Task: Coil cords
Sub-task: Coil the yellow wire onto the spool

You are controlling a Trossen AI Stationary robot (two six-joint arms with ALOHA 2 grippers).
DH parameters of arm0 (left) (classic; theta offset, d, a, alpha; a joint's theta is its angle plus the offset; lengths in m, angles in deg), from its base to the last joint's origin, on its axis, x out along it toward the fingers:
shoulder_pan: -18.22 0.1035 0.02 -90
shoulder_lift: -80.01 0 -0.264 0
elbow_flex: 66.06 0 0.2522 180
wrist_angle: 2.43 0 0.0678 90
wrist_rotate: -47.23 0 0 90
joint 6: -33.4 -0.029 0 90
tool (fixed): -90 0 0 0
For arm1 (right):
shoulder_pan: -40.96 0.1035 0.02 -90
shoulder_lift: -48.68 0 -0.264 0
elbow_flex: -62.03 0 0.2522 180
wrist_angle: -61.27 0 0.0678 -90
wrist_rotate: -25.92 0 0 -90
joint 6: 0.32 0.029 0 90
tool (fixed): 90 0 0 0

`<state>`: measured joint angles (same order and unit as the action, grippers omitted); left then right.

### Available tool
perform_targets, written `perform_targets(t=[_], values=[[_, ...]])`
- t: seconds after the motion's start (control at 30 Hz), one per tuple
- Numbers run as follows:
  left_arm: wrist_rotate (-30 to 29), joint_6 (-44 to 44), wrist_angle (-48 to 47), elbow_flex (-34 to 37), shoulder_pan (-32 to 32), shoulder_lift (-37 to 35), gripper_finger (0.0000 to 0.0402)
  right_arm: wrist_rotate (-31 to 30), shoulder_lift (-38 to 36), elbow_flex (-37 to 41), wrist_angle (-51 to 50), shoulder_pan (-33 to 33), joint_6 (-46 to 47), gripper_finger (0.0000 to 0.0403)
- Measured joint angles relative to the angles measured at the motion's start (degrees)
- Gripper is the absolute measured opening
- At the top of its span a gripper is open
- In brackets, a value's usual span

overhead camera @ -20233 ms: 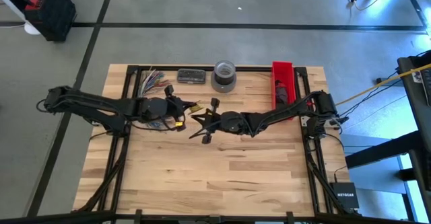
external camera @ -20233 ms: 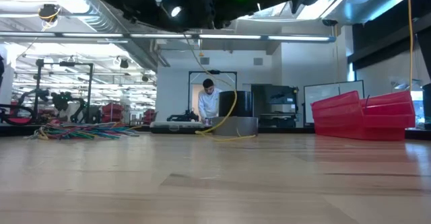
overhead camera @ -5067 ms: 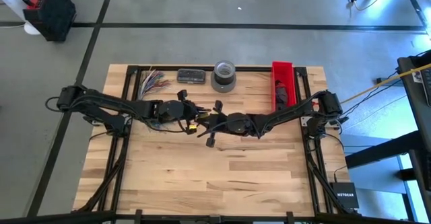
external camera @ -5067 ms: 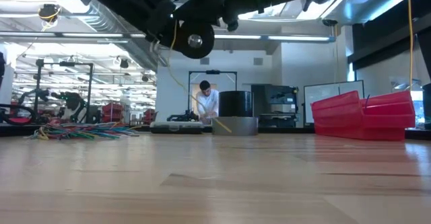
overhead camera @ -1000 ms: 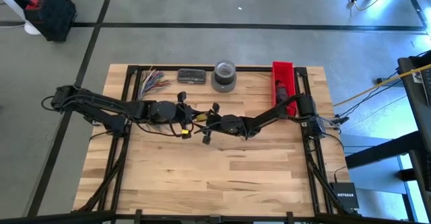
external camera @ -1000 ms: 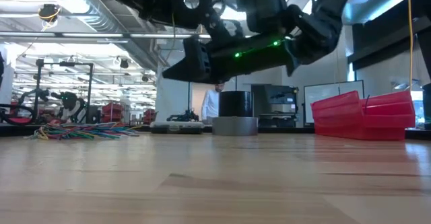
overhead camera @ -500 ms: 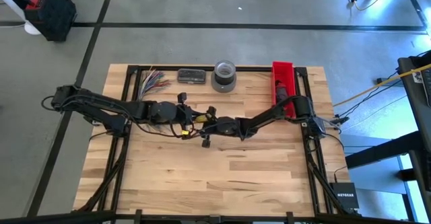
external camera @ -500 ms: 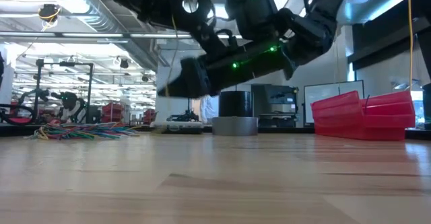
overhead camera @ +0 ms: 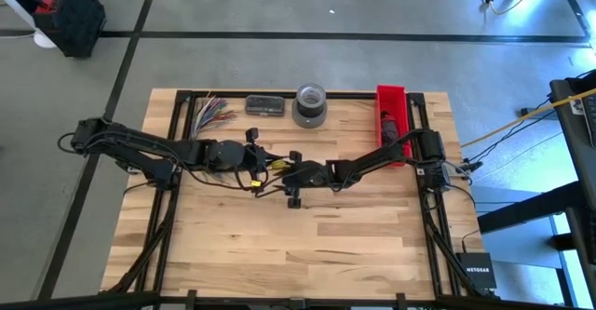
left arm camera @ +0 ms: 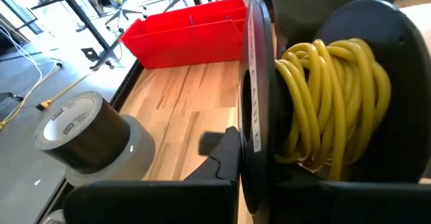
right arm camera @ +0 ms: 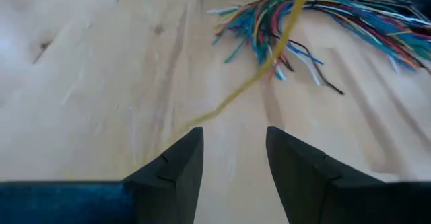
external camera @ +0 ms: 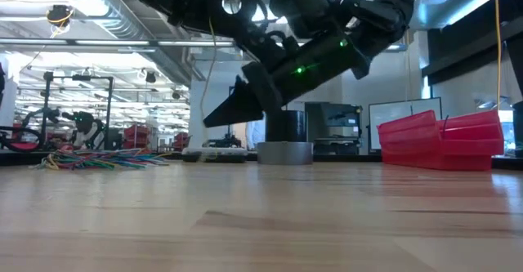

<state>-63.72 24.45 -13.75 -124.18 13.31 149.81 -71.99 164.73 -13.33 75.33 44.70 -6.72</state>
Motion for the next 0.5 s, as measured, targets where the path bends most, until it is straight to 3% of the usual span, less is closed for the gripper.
perform_targets(t=[0.3,0.5], values=[[0.0,0.0,0.0,0.0,0.0,0.0,0.0000,0.2,0.4,0.0,2.9,0.0,5.3,0.0166],[0.0,0.0,-0.7,0.0,0.0,0.0,0.0000,4.5,0.0,-0.2,-0.7,-0.4,7.8,0.0165]])
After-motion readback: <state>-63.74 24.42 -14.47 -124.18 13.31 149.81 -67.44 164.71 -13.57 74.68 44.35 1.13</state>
